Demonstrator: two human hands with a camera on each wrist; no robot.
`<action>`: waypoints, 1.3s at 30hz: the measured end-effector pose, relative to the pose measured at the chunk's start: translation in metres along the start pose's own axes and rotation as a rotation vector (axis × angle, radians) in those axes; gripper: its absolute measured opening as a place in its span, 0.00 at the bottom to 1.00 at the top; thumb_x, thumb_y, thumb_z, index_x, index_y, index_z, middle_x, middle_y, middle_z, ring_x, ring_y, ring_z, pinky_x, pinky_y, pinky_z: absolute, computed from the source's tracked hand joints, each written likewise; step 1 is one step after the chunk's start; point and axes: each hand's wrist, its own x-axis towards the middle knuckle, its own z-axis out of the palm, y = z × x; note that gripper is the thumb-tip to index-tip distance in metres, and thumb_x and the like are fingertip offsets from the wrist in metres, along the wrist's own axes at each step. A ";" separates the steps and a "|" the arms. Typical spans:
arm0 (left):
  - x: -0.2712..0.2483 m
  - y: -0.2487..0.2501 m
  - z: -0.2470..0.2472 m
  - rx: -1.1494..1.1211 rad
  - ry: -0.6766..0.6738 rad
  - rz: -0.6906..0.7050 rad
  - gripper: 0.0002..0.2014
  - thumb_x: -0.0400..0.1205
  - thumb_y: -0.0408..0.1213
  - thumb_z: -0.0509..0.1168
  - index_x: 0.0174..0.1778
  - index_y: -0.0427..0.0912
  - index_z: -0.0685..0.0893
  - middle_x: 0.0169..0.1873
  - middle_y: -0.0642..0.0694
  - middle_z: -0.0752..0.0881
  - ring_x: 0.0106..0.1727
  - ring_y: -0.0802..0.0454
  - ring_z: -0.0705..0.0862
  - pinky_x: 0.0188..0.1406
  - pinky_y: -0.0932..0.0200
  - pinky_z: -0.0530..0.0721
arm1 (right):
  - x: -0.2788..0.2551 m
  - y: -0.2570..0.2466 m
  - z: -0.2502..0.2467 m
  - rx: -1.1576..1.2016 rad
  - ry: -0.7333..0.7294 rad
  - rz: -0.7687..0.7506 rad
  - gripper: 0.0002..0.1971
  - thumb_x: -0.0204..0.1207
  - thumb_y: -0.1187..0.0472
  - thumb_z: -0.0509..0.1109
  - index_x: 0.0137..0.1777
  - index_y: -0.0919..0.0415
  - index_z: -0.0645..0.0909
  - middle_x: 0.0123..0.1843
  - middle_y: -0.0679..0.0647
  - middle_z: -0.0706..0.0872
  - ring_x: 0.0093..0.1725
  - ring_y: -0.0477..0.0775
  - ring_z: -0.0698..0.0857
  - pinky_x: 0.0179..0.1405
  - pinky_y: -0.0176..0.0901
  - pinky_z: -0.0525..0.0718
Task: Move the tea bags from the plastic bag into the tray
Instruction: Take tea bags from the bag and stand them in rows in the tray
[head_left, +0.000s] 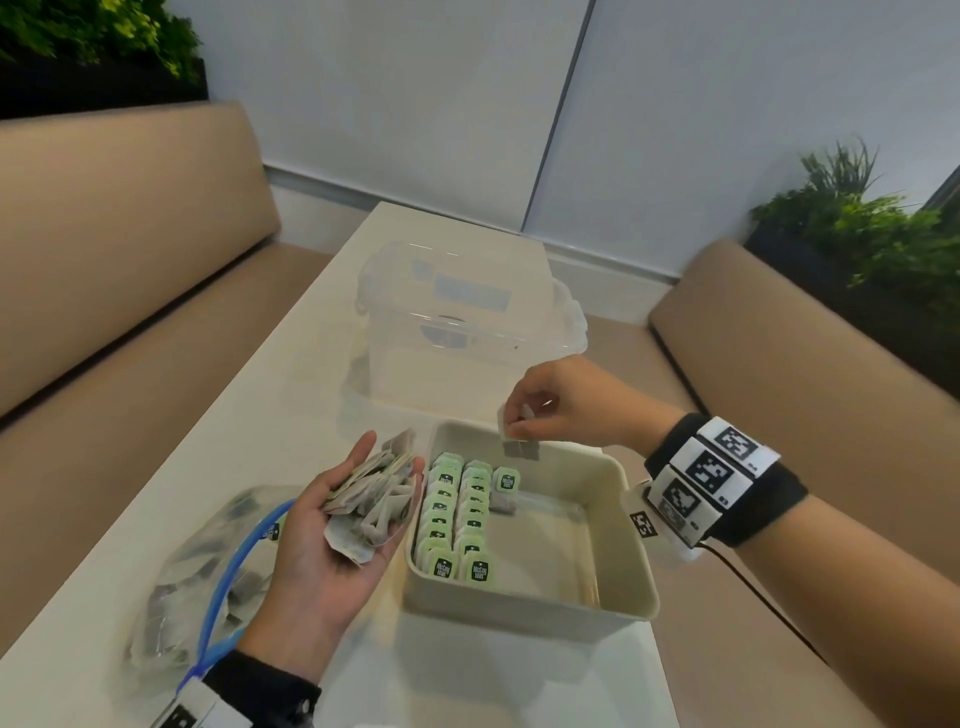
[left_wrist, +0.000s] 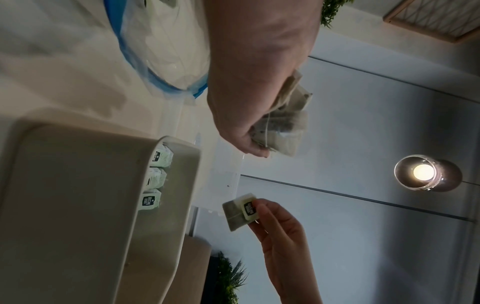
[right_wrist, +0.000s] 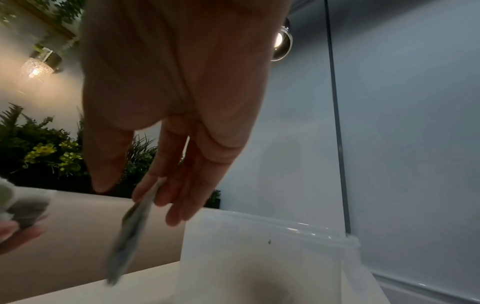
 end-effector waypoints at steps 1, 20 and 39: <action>0.000 0.000 0.001 0.000 0.000 -0.003 0.43 0.36 0.26 0.85 0.53 0.39 0.91 0.56 0.30 0.87 0.55 0.31 0.87 0.37 0.45 0.90 | -0.001 0.001 0.001 0.015 0.019 -0.004 0.03 0.69 0.63 0.76 0.42 0.57 0.88 0.34 0.45 0.84 0.32 0.43 0.78 0.35 0.26 0.77; 0.001 0.000 0.000 -0.032 0.011 -0.016 0.43 0.38 0.25 0.85 0.55 0.40 0.90 0.58 0.31 0.86 0.54 0.32 0.87 0.37 0.45 0.90 | -0.015 0.025 0.022 0.115 0.004 -0.007 0.11 0.74 0.71 0.68 0.46 0.56 0.88 0.45 0.50 0.90 0.43 0.48 0.86 0.43 0.32 0.84; 0.004 0.008 -0.001 0.034 0.087 0.015 0.27 0.59 0.33 0.71 0.57 0.39 0.89 0.57 0.33 0.87 0.56 0.34 0.88 0.37 0.46 0.90 | 0.034 0.070 0.098 -0.279 -0.497 0.279 0.18 0.74 0.71 0.64 0.59 0.56 0.87 0.61 0.54 0.87 0.59 0.54 0.84 0.64 0.41 0.79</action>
